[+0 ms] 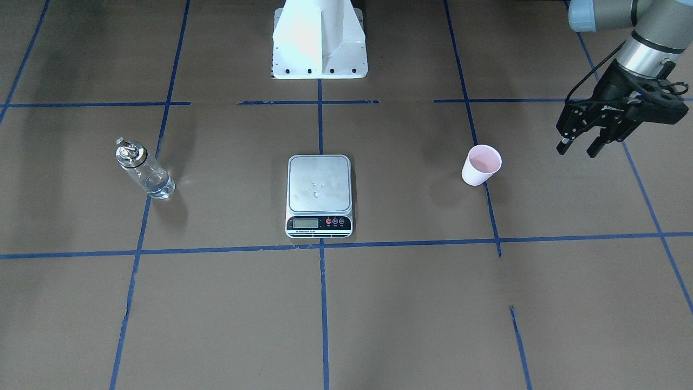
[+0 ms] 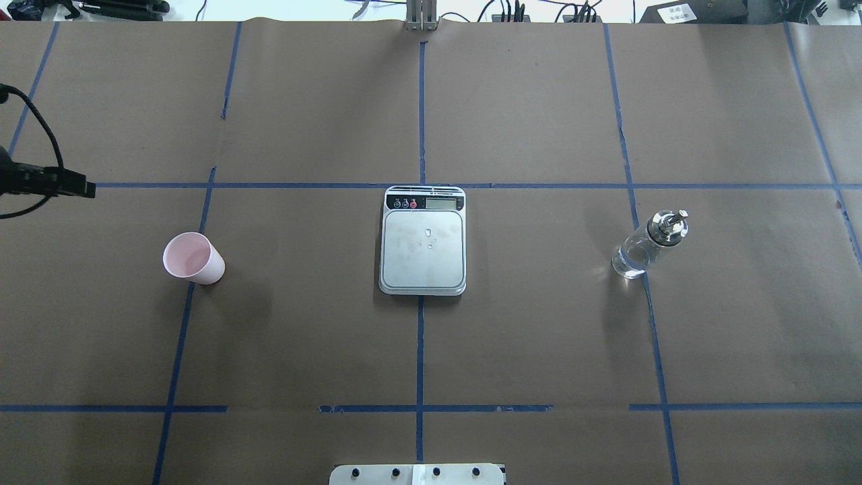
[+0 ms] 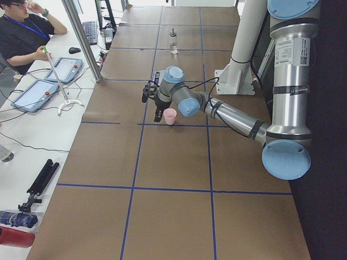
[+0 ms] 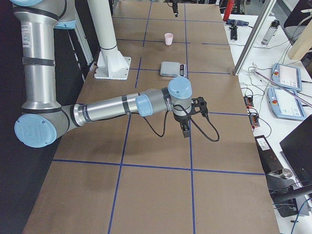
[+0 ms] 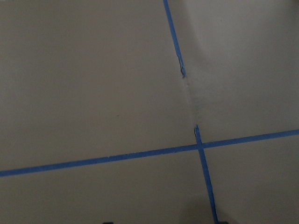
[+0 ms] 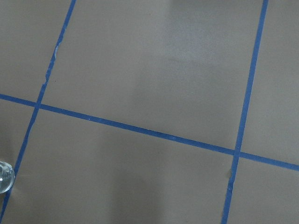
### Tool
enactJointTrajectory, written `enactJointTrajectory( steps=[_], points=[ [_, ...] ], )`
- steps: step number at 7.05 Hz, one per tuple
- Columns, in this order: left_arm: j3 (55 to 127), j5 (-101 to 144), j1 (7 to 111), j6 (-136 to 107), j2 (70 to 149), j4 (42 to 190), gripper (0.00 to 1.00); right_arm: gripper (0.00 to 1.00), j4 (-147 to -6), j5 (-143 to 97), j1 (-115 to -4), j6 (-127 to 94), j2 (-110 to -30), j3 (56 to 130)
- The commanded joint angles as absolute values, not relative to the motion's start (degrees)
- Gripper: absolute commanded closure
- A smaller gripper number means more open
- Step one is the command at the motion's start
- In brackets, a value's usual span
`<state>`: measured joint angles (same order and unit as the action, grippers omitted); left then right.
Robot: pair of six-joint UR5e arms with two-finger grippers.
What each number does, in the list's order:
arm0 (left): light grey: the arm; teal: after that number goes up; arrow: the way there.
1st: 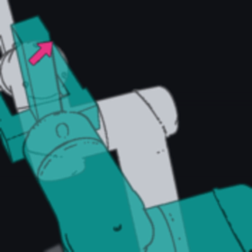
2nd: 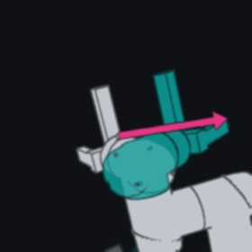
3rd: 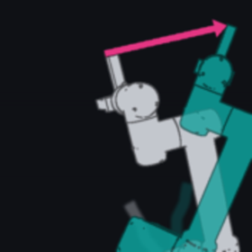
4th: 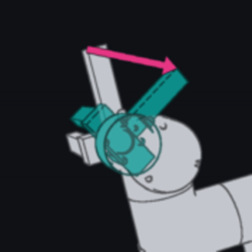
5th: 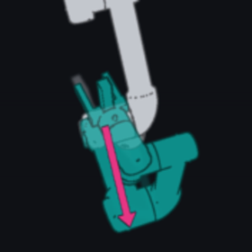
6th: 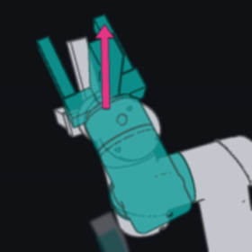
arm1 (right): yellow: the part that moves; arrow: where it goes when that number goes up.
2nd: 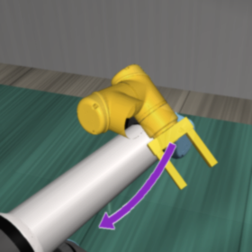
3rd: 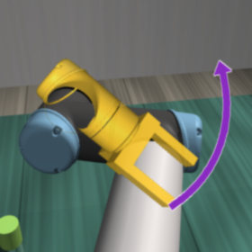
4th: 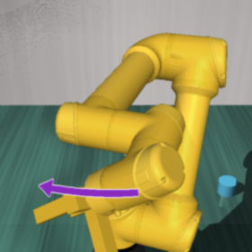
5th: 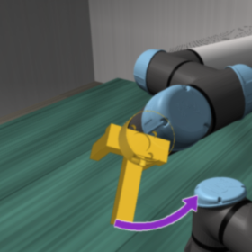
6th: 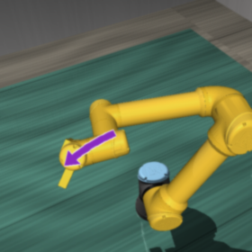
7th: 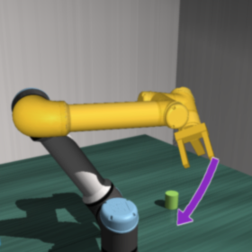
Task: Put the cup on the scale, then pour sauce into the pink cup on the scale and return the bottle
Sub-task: 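Move the left gripper down to the pink paper cup and grasp it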
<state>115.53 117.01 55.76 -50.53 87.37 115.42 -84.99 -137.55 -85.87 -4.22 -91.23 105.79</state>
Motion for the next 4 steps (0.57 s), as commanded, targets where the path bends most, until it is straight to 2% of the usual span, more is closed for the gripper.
enactJointTrajectory(
  steps=[1,4],
  points=[
    [115.23,115.41,47.76,-55.01,87.54,115.31,0.50,0.00,-84.99,-137.55,-85.87,-4.22,-91.67,105.73],
    [112.87,115.40,44.05,-55.90,89.28,115.31,0.50,0.00,-85.08,-137.64,-85.87,-4.31,-91.76,105.38]
  ],
)
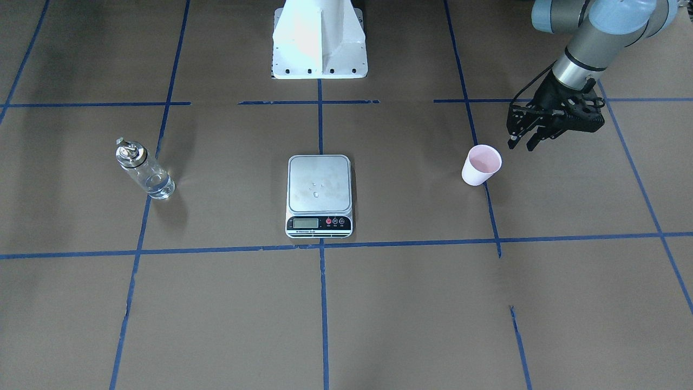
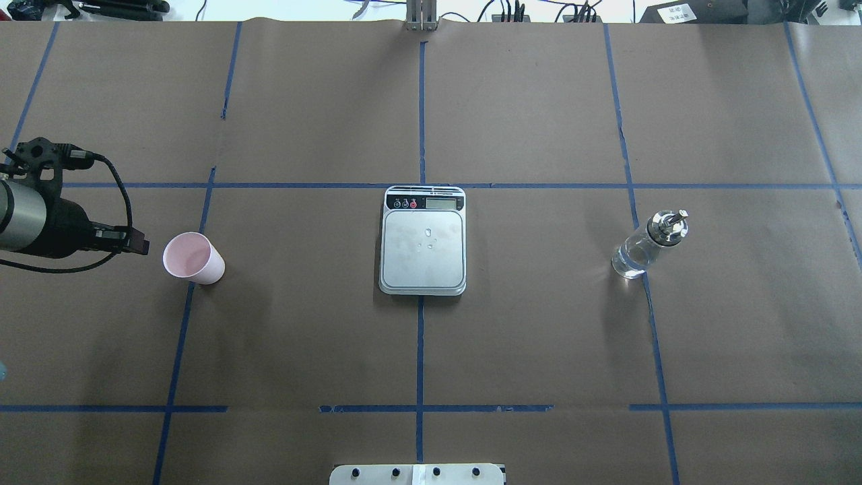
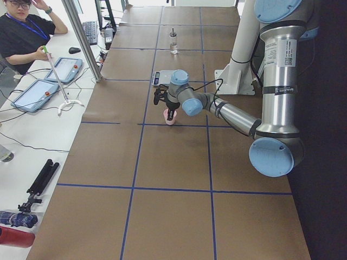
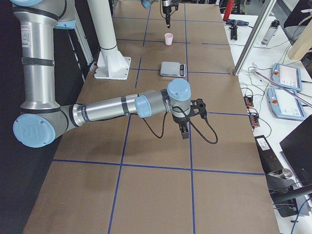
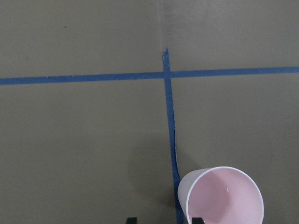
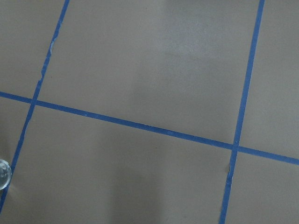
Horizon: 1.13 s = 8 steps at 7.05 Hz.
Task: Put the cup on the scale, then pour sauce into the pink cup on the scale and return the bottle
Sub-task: 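Move the left gripper down to the pink paper cup and grasp it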
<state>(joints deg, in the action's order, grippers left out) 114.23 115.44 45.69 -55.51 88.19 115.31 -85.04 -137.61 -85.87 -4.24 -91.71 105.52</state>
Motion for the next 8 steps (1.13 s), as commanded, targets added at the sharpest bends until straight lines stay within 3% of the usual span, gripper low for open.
enactJointTrajectory(
  steps=[1,5,6,7,8],
  points=[
    [110.68,115.40,43.95,-56.42,91.39,115.31,0.50,0.00,-85.08,-137.64,-85.87,-4.39,-91.67,105.38],
    [107.75,115.40,43.68,-56.34,93.60,115.31,0.53,0.00,-85.08,-137.64,-85.87,-4.39,-91.76,105.64],
    [107.75,115.40,43.42,-56.34,93.60,115.31,0.64,0.00,-85.08,-137.64,-85.87,-4.39,-91.76,105.64],
    [107.75,115.40,43.42,-56.34,93.52,115.40,0.90,0.00,-85.08,-137.64,-85.87,-4.39,-91.76,105.64],
    [108.01,115.40,43.42,-56.34,93.34,115.40,1.00,0.00,-85.08,-137.64,-85.87,-4.39,-91.76,105.64]
  ],
)
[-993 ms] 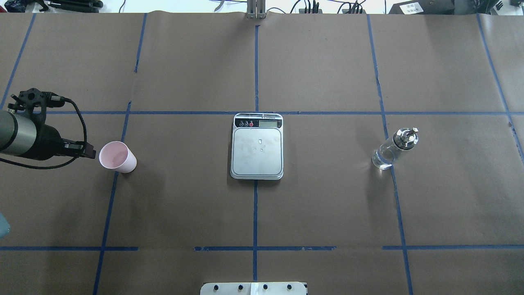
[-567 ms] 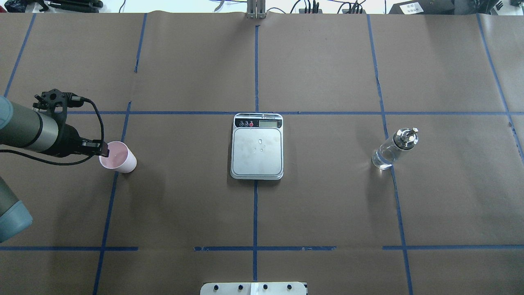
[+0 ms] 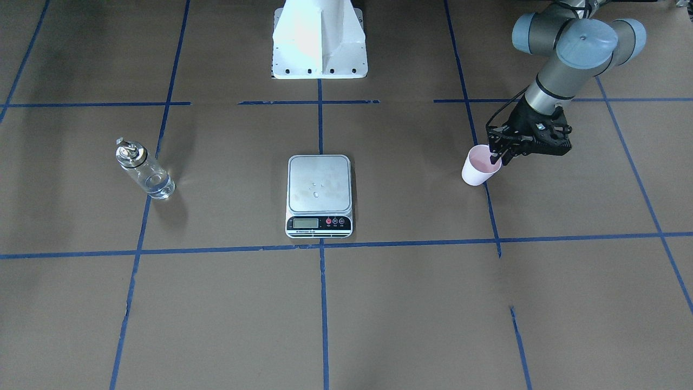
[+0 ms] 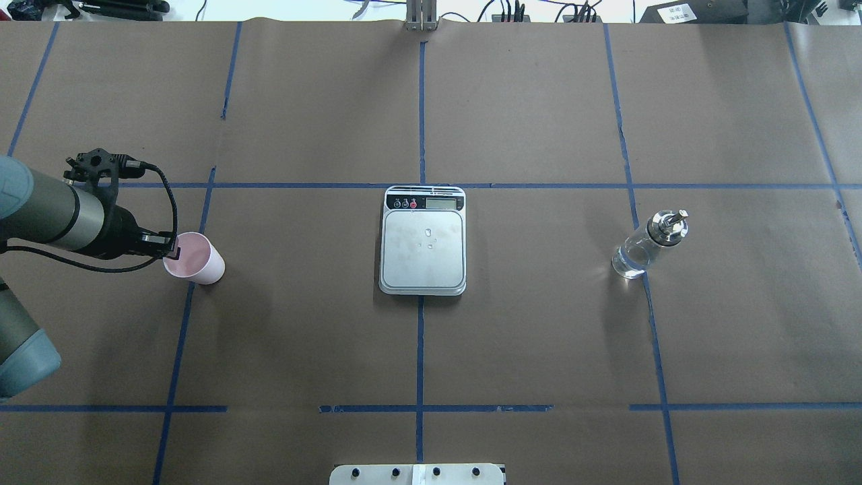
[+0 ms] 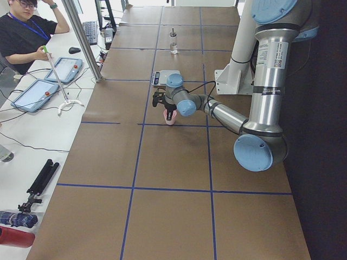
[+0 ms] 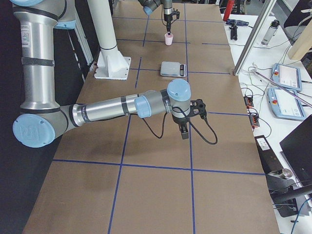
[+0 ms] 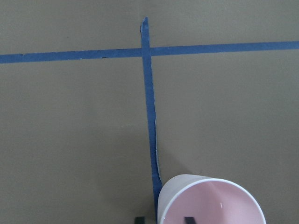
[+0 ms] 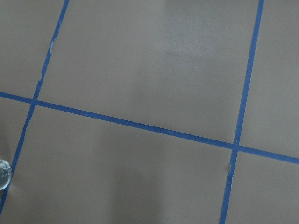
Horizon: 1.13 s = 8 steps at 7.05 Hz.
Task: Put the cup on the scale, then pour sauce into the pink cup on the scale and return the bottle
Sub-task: 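Carry the pink cup with the left gripper over the scale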
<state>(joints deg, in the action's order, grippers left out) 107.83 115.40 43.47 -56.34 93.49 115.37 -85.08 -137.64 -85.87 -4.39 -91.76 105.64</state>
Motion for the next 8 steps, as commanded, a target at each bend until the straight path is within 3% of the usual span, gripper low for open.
enactJointTrajectory(
  steps=[1,3,4,6,8],
  points=[
    [108.37,115.40,43.42,-56.34,93.08,115.40,1.00,0.00,-85.08,-137.64,-85.87,-4.39,-91.76,105.64],
    [110.72,115.84,43.59,-55.90,93.42,112.96,1.00,0.00,-85.08,-137.64,-85.87,-4.39,-91.76,105.64],
    [115.18,115.93,43.59,-55.81,95.60,104.59,1.00,0.00,-85.08,-137.64,-85.87,-4.39,-91.76,105.64],
    [117.08,115.58,43.68,-56.51,111.45,84.46,1.00,0.00,-85.08,-137.64,-85.87,-4.39,-91.76,105.47],
    [112.45,115.84,43.25,-62.37,120.53,83.32,1.00,0.00,-85.08,-137.72,-85.87,-4.48,-91.76,105.29]
  ],
)
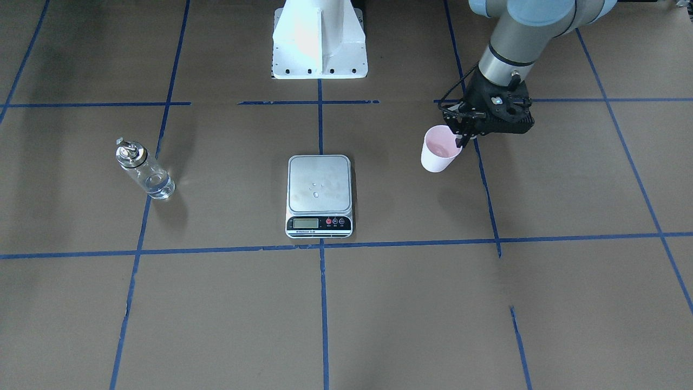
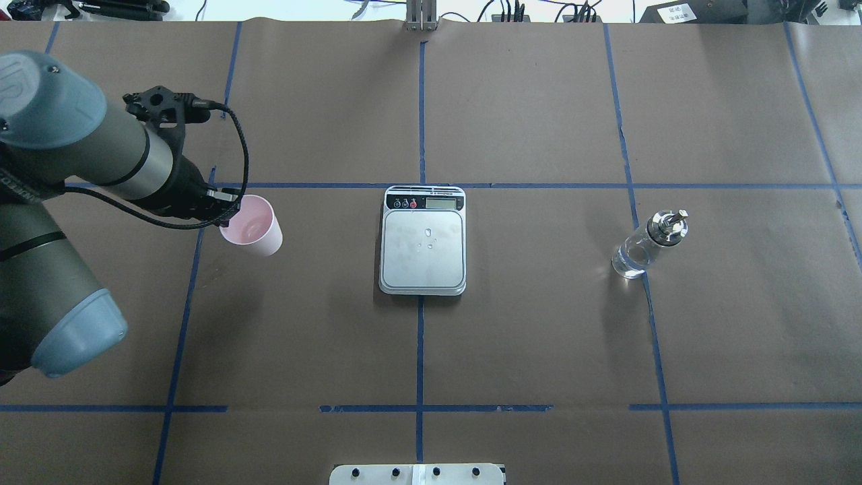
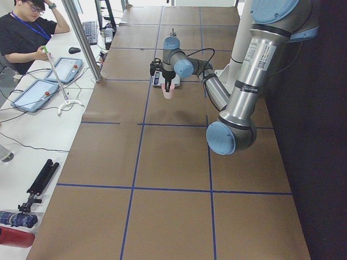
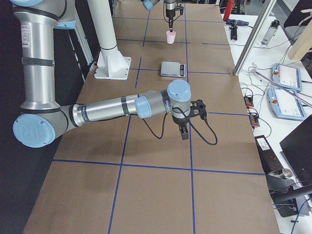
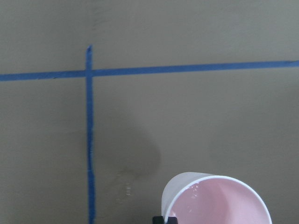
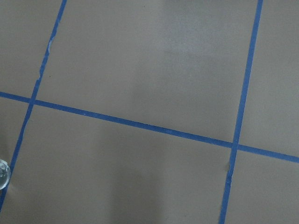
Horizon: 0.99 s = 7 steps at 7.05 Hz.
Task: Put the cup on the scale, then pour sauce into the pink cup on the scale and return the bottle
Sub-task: 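Carry the pink cup with the left gripper over the scale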
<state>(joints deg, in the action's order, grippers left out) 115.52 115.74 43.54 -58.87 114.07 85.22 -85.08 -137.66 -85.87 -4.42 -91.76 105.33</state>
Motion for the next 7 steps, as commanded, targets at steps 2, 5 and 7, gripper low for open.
enactJointTrajectory(
  steps=[2,5,7],
  points=[
    [103.41,115.93,41.41,-68.52,130.64,83.76,1.00,0.00,-85.08,-137.72,-85.87,-4.48,-91.67,105.21],
    [92.05,113.23,36.49,-73.91,137.98,89.01,1.00,0.00,-85.08,-137.81,-85.87,-5.62,-91.67,105.73],
    [89.65,112.15,34.90,-73.92,137.99,90.70,1.00,0.00,-85.08,-137.72,-85.87,-5.71,-91.67,105.82]
  ],
)
